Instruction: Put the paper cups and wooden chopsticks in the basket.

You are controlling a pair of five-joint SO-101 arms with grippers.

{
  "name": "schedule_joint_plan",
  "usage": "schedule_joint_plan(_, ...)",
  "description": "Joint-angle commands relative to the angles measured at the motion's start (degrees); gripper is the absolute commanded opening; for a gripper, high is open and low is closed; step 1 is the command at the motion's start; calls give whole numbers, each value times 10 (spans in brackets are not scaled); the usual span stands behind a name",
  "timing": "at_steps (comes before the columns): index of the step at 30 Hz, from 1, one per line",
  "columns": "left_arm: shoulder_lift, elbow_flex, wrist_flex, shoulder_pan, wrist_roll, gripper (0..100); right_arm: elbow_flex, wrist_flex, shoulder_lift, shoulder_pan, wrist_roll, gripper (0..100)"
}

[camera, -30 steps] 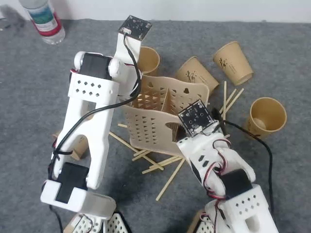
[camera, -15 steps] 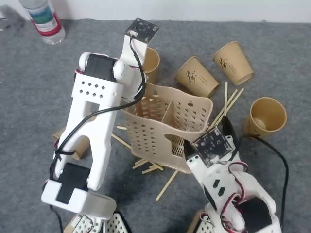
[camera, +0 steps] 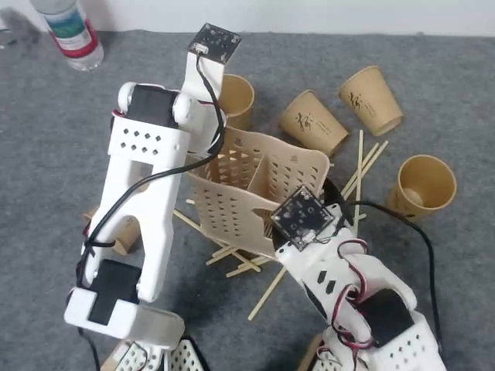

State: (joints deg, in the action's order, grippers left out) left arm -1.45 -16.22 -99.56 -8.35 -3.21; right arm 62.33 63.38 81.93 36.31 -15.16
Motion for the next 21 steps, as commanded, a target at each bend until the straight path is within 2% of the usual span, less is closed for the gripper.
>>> schedule_joint_plan(1, 23, -1, 8, -1, 4, 9, -11, -20, -9, 14, -36, 405)
schedule_joint_plan(6, 24, -2, 8, 0, 3, 10, -11, -105, -38, -67, -62, 406)
schedule_joint_plan(13, 25, -5, 11, 0, 0, 11, -16, -245, -194, -182, -83, 406)
schedule_joint_plan(18, 30, -5, 8, 0, -25, 12, -62, -266, -254, -231, -80, 406)
schedule_joint_plan(21, 31, -5, 3, 0, -26, 12, -91, -200, -258, -231, -81, 406)
